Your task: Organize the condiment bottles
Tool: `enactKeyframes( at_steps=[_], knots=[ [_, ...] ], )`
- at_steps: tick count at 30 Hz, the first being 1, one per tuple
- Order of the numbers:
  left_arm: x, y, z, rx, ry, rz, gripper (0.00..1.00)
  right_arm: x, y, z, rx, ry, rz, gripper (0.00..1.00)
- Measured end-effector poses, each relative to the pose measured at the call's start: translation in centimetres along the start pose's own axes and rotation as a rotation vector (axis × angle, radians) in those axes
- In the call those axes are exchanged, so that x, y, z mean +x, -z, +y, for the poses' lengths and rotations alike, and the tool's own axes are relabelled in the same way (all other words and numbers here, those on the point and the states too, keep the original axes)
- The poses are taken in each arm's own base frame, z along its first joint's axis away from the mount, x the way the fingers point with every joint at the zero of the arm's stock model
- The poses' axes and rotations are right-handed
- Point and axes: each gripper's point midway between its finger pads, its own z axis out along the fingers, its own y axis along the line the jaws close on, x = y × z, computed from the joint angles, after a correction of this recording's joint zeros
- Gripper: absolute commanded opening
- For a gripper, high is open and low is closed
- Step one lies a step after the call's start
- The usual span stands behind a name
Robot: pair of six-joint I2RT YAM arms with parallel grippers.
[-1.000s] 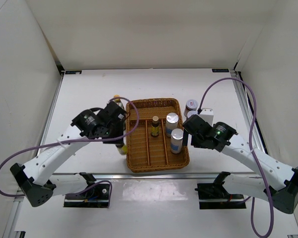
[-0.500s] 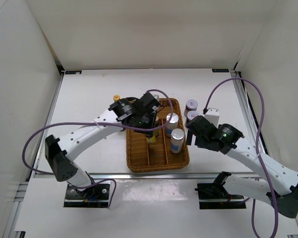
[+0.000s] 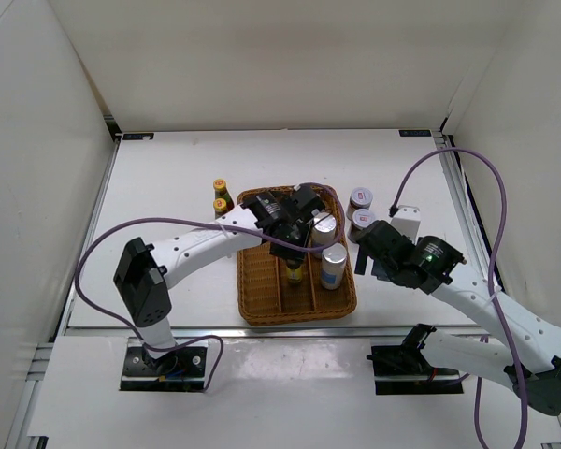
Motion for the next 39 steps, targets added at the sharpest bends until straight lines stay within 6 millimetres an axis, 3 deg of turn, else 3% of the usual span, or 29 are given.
enactKeyframes(
  at_steps=[5, 7, 9, 13, 18, 23, 26, 29, 32, 35, 39],
  knots=[
    [0.0, -0.6, -0.2, 0.001, -0.007, 0.008, 0.36, -0.1, 0.0, 0.0, 0.003, -0.003, -0.003, 1.00],
    [0.1, -0.8, -0.2, 0.002, -0.009, 0.013, 0.53, -0.1, 0.0, 0.0, 0.003, -0.004, -0.004, 1.00],
    [0.1, -0.9, -0.3, 0.006, -0.014, 0.014, 0.61, -0.1, 0.0, -0.1, 0.004, -0.004, -0.005, 1.00],
    [0.0, -0.9, -0.6, 0.021, -0.021, 0.011, 0.88, -0.1, 0.1, -0.1, 0.001, -0.006, -0.007, 1.00],
    [-1.1, 0.0, -0.7, 0.017, -0.032, -0.021, 0.89, -0.2, 0.1, -0.1, 0.003, -0.007, -0.011, 1.00],
    [-4.7, 3.8, 0.9, -0.034, -0.059, -0.175, 0.95, -0.2, 0.0, -0.1, 0.003, -0.006, -0.012, 1.00],
    [-6.8, 7.8, 4.0, -0.055, -0.013, -0.286, 0.97, -0.2, 0.0, -0.2, 0.004, -0.006, -0.012, 1.00],
    [-9.2, 12.1, 10.0, -0.124, 0.100, -0.416, 0.99, -0.2, 0.0, -0.2, 0.004, -0.006, -0.012, 1.00],
    [-9.8, 14.8, 16.0, -0.213, 0.205, -0.485, 0.99, -0.2, 0.0, -0.2, 0.006, -0.006, -0.014, 1.00],
    [-9.6, 14.9, 19.0, -0.256, 0.234, -0.483, 0.99, 0.0, -0.1, -0.3, 0.010, -0.003, -0.011, 1.00],
    [-8.9, 11.8, 20.9, -0.244, 0.248, -0.406, 0.97, 0.1, -0.3, -0.3, 0.014, 0.002, -0.007, 1.00]
  ],
)
